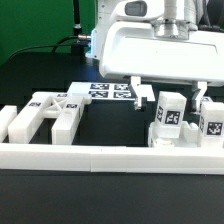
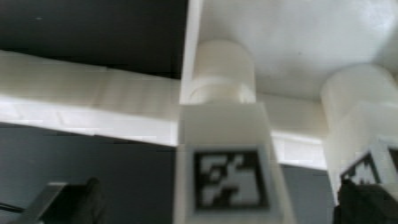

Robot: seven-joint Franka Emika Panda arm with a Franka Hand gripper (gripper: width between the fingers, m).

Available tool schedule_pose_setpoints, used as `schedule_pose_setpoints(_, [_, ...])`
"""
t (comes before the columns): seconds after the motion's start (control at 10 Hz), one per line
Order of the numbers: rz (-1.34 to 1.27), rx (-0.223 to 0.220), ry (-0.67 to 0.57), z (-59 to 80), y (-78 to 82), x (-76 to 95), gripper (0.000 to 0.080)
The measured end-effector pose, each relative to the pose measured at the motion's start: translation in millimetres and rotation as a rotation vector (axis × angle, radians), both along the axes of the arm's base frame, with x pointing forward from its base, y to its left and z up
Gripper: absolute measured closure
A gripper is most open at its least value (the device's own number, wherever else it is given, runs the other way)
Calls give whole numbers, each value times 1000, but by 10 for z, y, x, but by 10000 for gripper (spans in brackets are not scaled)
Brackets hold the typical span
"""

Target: Assemble chair

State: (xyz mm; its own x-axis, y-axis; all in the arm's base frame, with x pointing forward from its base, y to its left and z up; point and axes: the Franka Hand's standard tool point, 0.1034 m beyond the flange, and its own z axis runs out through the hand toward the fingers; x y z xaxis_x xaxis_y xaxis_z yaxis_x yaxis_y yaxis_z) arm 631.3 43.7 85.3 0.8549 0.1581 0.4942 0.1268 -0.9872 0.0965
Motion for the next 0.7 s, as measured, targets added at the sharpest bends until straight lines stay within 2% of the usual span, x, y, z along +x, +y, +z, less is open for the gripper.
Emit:
schedule_pose_setpoints(0.1, [-12,13,31,139,-65,5,151])
schedule_pose_setpoints(0.3, [-28,53,163,282,-46,6,151])
schedule_pose_setpoints(0.4, [-33,63,188,310,-20,62,151])
schedule_pose_setpoints(0.6, [-86,110,401,249,101,11,151])
schedule_pose_setpoints(0.7, [-100,118,454,219,148,32,151])
